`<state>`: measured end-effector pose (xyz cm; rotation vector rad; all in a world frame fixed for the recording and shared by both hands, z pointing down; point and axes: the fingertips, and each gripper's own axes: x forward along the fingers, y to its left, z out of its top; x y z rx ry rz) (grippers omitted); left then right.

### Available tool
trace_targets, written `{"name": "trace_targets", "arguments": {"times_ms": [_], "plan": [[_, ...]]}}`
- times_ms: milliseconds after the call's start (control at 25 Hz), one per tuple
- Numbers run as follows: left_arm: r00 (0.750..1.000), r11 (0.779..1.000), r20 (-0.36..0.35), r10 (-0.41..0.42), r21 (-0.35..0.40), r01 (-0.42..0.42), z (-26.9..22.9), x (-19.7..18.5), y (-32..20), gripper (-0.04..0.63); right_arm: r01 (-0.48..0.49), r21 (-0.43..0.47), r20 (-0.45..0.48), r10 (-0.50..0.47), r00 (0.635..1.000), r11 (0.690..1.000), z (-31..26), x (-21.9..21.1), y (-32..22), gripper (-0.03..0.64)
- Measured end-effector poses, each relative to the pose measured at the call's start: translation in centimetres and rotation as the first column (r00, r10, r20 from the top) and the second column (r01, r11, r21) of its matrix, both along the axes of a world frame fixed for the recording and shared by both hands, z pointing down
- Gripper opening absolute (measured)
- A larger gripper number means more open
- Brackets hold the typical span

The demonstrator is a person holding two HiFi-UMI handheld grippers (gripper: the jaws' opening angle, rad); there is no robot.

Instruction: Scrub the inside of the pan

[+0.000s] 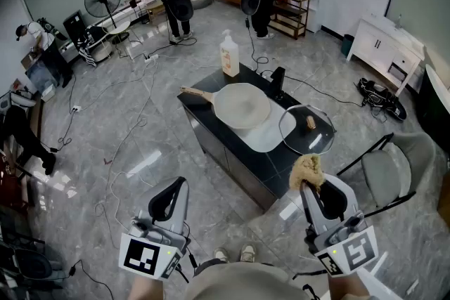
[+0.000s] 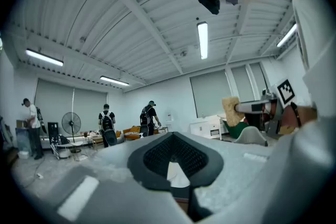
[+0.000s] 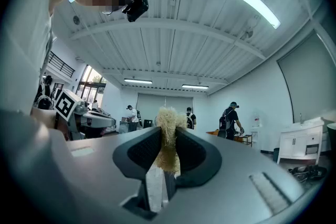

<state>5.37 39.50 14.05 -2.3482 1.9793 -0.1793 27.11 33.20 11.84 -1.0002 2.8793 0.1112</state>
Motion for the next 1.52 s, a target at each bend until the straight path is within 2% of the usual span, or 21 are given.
{"name": "trace_targets", "arguments": {"times_ms": [120,1040,1520], "plan": [[1.000,1.000,-0.026,-0.006,0.003,0.006,-0.1,-0.4,-0.3,0.002,0.007,-0.013,0.003,-0.007,1.000,1.000,0.3,-0.1,-0.5,0.089],[0.998,1.000,0.048,-0.027,-0.008,0.028,0.9,1.5,-2.1,0.002,0.052,-0.067,0.017,-0.051,0.999,0.996,2.6,0.7,-3.1,0.089],[0.999,1.000,0.033,-0.025,0.001,0.025,3.0,-1.2,-5.9,0.002,0.059,-0.082,-0.007,-0.059,0.998,0.995,5.2,-2.4,-6.5,0.091]]}}
